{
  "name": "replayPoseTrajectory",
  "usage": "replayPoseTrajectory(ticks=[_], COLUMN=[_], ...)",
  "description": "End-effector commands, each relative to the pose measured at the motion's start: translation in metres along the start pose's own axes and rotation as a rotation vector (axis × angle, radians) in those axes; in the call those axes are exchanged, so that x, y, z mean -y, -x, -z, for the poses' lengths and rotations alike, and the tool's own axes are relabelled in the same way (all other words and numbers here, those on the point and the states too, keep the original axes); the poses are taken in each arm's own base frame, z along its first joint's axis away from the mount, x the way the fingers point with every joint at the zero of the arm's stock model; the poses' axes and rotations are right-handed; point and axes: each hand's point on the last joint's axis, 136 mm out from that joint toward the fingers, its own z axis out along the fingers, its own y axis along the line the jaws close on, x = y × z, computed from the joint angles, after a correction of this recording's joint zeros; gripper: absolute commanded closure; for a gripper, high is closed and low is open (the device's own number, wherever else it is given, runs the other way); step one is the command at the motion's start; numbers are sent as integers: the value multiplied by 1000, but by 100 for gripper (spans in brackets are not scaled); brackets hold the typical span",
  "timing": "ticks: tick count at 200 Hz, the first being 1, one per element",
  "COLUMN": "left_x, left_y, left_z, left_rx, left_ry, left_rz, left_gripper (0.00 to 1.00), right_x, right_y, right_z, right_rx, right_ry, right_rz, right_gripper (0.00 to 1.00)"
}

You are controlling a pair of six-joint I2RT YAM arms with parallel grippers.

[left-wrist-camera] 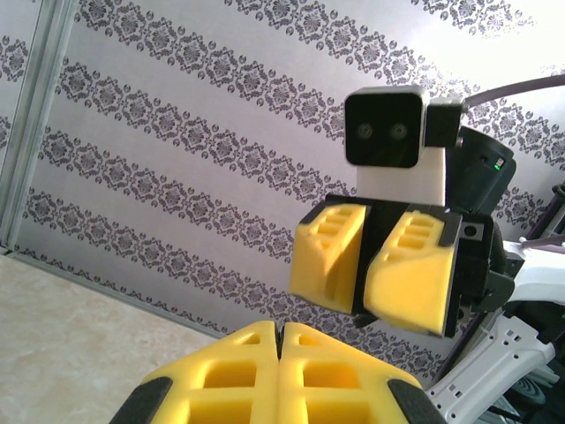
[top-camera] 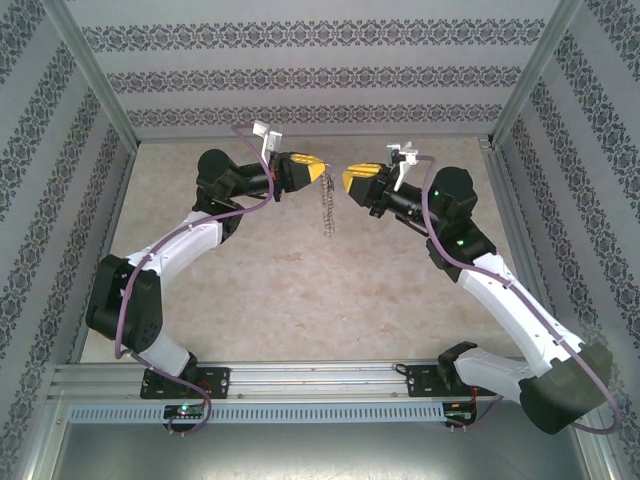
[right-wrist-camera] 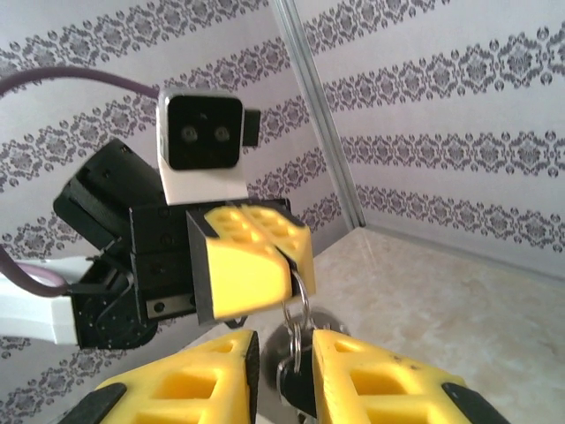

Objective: Put the keys on the keyring

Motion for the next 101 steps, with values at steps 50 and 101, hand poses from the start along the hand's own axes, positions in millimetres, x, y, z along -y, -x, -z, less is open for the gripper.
replayPoseTrajectory(ticks=[50, 101], left_x=[17, 16], left_y=[11, 10], left_z=[-4, -5], left_rx=[26, 25], left_ry=[-49, -50], left_rz=[-61, -58], left_gripper=[100, 100], right_x=[10, 3], right_y=[17, 15], right_z=[-23, -24], right_rx=[40, 38], right_ry=[28, 63], right_rz=[-13, -22], right_gripper=[76, 77])
